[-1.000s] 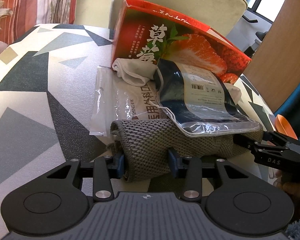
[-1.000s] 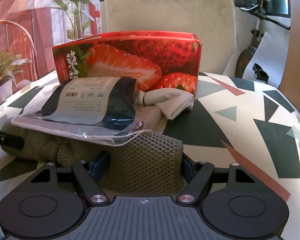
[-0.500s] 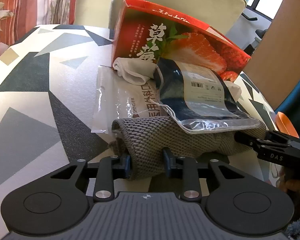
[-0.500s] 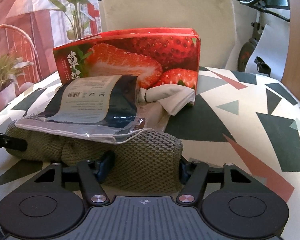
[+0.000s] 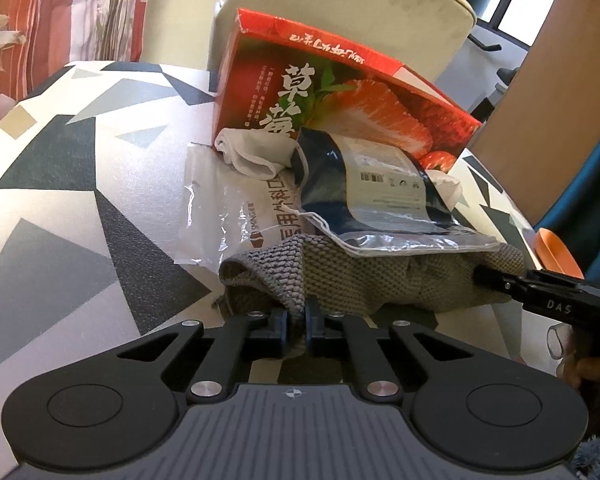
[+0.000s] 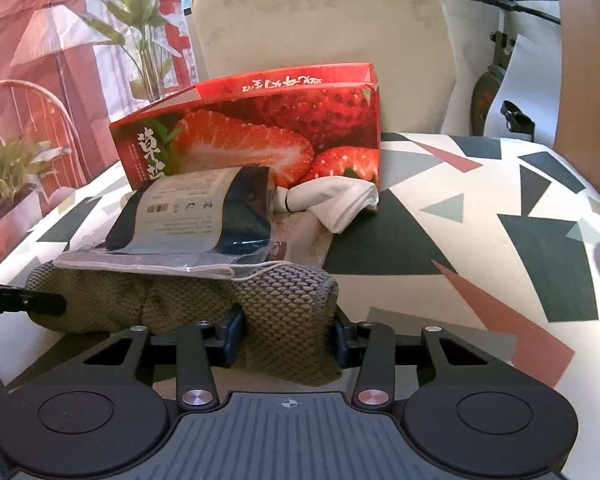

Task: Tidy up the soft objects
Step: 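Close both grippers on the rolled grey mesh towel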

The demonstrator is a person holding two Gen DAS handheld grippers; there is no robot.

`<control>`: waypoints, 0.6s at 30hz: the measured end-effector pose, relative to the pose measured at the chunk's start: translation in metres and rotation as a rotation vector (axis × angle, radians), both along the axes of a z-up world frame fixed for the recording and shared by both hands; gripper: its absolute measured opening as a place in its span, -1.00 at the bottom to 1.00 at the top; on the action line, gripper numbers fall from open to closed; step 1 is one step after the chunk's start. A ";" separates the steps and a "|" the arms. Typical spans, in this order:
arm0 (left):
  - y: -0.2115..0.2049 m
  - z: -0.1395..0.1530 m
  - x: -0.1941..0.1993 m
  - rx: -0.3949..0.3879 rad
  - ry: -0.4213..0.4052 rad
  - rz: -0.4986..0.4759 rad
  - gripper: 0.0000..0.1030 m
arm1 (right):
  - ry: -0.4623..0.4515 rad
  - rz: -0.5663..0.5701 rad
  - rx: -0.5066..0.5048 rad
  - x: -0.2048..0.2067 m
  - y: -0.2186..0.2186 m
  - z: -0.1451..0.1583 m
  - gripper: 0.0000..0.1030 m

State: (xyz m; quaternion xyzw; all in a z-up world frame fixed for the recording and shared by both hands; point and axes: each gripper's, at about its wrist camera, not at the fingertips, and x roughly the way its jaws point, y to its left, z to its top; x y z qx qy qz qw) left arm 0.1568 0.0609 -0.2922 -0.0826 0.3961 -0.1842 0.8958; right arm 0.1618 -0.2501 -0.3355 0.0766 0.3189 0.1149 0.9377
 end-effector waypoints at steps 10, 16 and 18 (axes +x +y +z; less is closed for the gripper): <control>0.005 0.000 -0.017 -0.035 -0.010 -0.008 -0.86 | 0.013 -0.013 0.025 -0.014 -0.002 -0.001 -0.23; 0.013 -0.004 -0.024 -0.053 0.016 0.022 -0.86 | 0.027 -0.024 0.043 -0.023 -0.005 -0.003 -0.21; 0.017 -0.004 -0.023 -0.060 0.023 0.037 -0.86 | 0.022 -0.020 0.046 -0.026 -0.004 -0.001 -0.21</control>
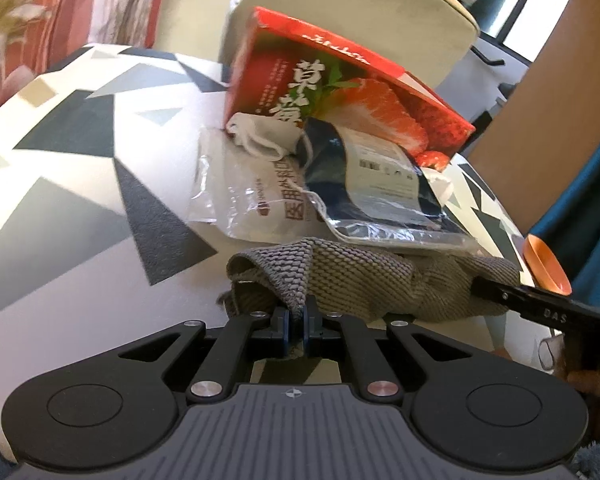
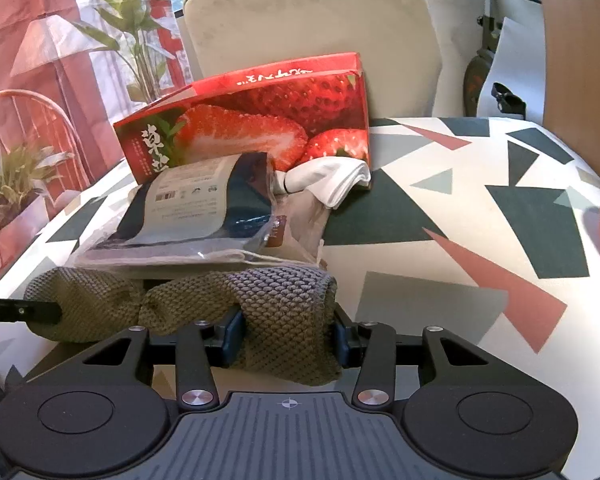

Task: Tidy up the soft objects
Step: 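Lift the grey towel with both grippers toward the red box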

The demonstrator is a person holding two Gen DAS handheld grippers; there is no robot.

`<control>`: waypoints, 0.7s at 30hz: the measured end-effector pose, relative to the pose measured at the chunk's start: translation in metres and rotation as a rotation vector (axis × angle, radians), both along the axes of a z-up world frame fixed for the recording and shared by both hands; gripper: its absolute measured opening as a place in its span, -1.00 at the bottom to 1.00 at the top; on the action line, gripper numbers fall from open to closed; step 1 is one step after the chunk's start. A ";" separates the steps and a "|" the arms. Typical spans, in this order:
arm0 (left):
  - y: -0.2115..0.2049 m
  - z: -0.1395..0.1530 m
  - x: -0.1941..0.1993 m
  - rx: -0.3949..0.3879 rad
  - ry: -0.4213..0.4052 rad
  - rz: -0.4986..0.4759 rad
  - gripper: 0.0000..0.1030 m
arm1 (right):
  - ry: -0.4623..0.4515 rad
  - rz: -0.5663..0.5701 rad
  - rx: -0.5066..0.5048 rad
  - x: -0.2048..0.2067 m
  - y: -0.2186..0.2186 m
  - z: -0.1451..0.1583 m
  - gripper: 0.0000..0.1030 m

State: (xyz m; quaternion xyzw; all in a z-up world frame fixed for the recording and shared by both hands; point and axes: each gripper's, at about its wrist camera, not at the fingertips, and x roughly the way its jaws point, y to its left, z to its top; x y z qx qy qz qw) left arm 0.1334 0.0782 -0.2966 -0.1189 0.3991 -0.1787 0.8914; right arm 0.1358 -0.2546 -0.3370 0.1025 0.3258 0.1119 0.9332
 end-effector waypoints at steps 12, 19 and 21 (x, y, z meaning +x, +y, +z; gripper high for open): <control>0.002 0.009 -0.010 -0.007 -0.042 0.009 -0.87 | -0.041 0.013 0.019 -0.011 -0.001 0.009 -0.34; 0.002 0.023 -0.022 -0.018 -0.121 0.000 -0.87 | -0.116 0.034 0.021 -0.019 0.000 0.023 -0.52; 0.002 0.027 -0.025 -0.023 -0.141 0.003 -0.87 | -0.137 0.039 0.030 -0.021 0.000 0.029 -0.54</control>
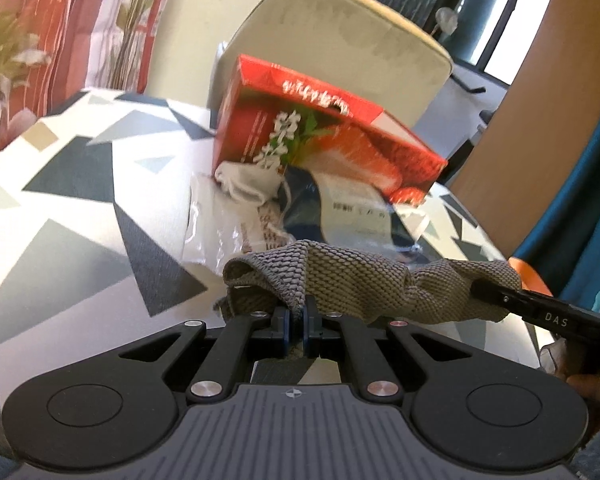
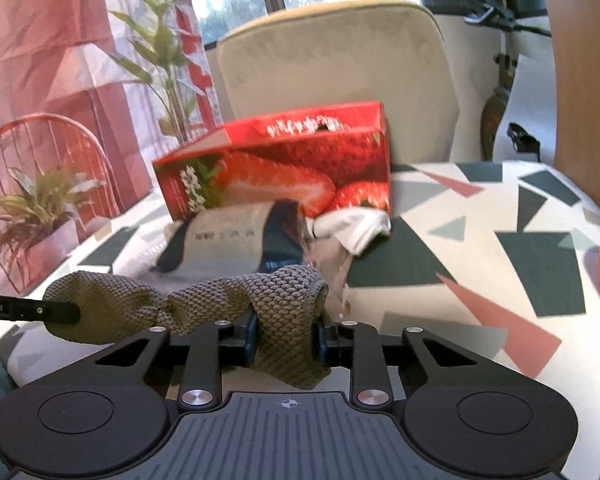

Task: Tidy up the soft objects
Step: 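Lift the grey towel with both grippers toward the red box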

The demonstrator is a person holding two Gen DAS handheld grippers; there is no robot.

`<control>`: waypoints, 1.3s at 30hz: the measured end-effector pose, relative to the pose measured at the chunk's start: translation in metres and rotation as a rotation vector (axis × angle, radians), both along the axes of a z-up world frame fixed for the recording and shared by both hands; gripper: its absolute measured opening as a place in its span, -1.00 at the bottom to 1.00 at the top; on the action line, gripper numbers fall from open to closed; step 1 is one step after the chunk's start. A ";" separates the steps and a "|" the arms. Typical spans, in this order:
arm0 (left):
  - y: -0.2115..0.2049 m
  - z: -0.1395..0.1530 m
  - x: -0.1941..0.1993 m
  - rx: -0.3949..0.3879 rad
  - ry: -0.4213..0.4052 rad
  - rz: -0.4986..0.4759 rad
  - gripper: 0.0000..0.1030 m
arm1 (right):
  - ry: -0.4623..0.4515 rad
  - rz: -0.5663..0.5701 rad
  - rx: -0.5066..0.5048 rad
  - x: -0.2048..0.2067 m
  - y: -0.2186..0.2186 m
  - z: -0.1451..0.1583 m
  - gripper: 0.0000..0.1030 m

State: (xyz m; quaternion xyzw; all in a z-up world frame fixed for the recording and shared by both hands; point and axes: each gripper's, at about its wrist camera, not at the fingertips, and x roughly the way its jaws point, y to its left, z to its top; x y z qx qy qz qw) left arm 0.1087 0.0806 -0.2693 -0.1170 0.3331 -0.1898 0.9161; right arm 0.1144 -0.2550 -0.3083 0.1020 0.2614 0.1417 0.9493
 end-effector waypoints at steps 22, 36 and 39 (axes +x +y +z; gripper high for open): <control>-0.023 0.114 0.069 0.049 -0.257 -0.026 -0.87 | -0.192 0.032 0.040 0.085 -0.014 0.108 -0.62; -0.072 0.110 0.217 0.202 -0.036 -0.090 -0.87 | 0.060 0.050 0.008 0.247 -0.015 0.115 -0.63; -0.086 0.096 0.240 0.257 0.014 -0.132 -0.87 | 0.118 0.091 -0.033 0.261 -0.011 0.102 -0.63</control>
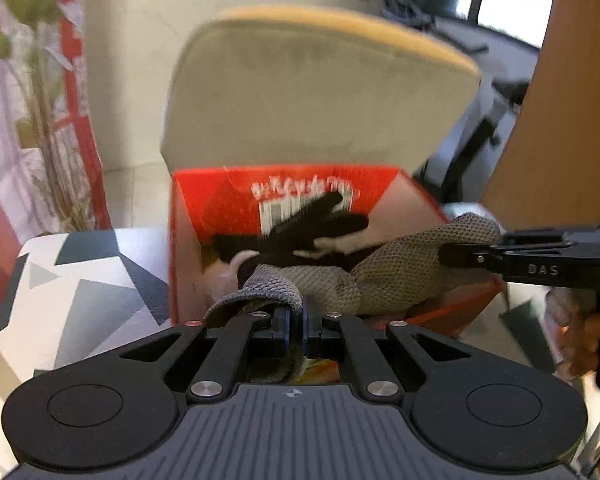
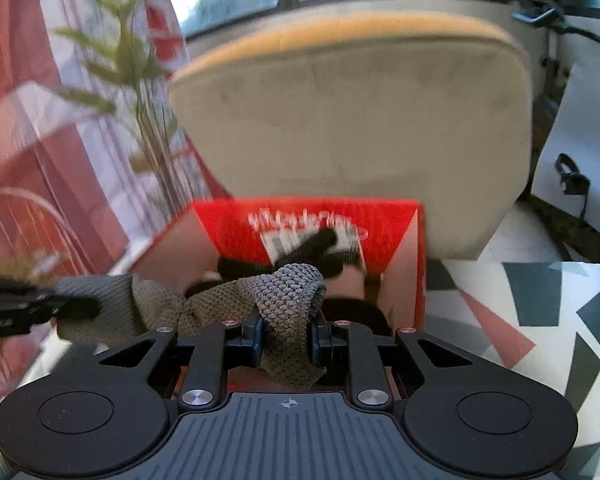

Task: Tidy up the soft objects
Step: 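Lower the grey towel into the red box and open both grippers, then withdraw both grippers from the box toward the dark packaged bag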

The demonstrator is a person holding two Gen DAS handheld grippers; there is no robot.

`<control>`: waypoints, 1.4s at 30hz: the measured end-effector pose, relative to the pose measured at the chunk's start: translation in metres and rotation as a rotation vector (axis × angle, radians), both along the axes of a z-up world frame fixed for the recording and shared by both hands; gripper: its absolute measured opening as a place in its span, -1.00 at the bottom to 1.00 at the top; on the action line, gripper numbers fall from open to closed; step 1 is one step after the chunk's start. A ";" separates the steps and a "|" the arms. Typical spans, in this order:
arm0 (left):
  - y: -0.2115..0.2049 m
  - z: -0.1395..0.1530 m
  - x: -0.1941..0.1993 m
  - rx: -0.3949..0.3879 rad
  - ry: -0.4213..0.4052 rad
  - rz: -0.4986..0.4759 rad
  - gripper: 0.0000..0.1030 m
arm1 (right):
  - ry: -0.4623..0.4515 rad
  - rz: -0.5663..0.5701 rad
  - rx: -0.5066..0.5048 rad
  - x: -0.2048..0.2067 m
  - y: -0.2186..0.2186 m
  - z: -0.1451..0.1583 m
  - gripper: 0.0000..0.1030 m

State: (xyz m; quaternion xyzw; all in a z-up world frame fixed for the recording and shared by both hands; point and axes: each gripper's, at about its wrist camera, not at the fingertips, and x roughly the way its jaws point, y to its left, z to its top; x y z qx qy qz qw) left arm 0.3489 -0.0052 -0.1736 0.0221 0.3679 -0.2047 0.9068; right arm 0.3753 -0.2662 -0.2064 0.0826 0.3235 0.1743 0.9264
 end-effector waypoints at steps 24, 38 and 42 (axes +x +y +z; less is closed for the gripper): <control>-0.001 -0.031 0.038 -0.003 0.052 0.018 -0.54 | 0.203 -0.037 -0.115 0.043 0.031 -0.047 -0.42; 0.010 0.008 -0.045 -0.014 -0.210 0.028 0.78 | -0.088 -0.175 -0.130 -0.029 0.012 -0.016 0.78; 0.009 0.004 -0.072 0.032 -0.217 0.115 0.94 | -0.129 -0.183 -0.093 -0.055 0.010 -0.019 0.91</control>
